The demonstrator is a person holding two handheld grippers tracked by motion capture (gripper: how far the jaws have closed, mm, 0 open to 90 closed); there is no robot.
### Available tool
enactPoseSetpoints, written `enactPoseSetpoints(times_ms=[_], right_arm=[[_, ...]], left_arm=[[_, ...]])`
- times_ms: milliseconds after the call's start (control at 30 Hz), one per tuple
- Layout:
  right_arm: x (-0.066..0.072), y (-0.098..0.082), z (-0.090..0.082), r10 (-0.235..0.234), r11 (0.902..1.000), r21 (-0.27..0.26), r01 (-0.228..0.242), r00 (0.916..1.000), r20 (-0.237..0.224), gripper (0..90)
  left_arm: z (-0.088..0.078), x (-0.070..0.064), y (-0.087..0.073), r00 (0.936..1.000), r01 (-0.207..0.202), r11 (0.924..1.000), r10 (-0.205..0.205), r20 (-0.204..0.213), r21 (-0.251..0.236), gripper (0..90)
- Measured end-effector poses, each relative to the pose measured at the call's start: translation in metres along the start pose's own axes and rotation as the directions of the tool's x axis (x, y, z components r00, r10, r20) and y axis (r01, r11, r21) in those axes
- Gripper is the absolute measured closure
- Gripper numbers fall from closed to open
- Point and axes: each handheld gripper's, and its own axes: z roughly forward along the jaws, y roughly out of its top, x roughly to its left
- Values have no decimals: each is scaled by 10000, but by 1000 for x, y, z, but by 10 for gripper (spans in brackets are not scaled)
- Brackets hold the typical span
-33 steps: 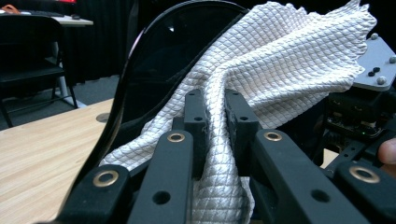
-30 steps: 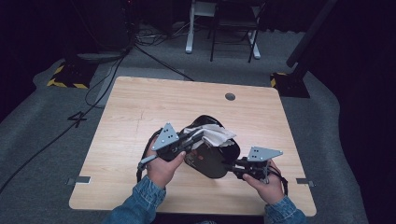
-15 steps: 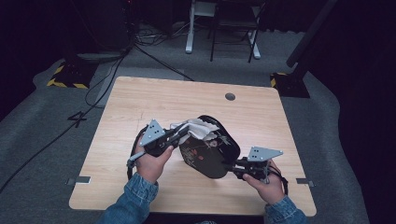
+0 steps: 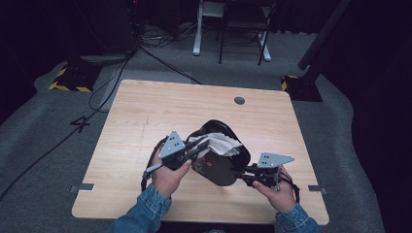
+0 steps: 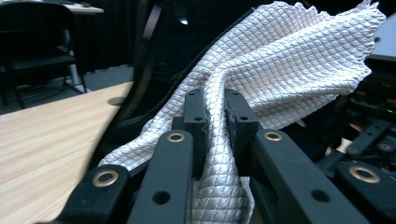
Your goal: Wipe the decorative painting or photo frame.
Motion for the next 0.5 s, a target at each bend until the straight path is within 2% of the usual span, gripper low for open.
enactPoseSetpoints(times_ms=[133, 267, 400, 500], right_arm=[[0, 0, 0, 22, 10000, 16, -22, 10000, -3, 785], [0, 0, 0, -7, 10000, -20, 7, 10000, -5, 786], [0, 1, 1, -22, 10000, -36, 22, 10000, 17, 785], [0, 1, 0, -20, 10000, -28, 20, 10000, 20, 785]], left_arm=[[4, -5, -1, 9998, -53, 9999, 51, 197, 89, 815], [3, -3, -1, 9998, -20, 10000, 19, 181, 71, 814], [-1, 4, -2, 10000, -75, 10000, 75, -66, 49, 813], [-6, 12, -5, 9995, 39, 10000, -38, -319, 27, 813]])
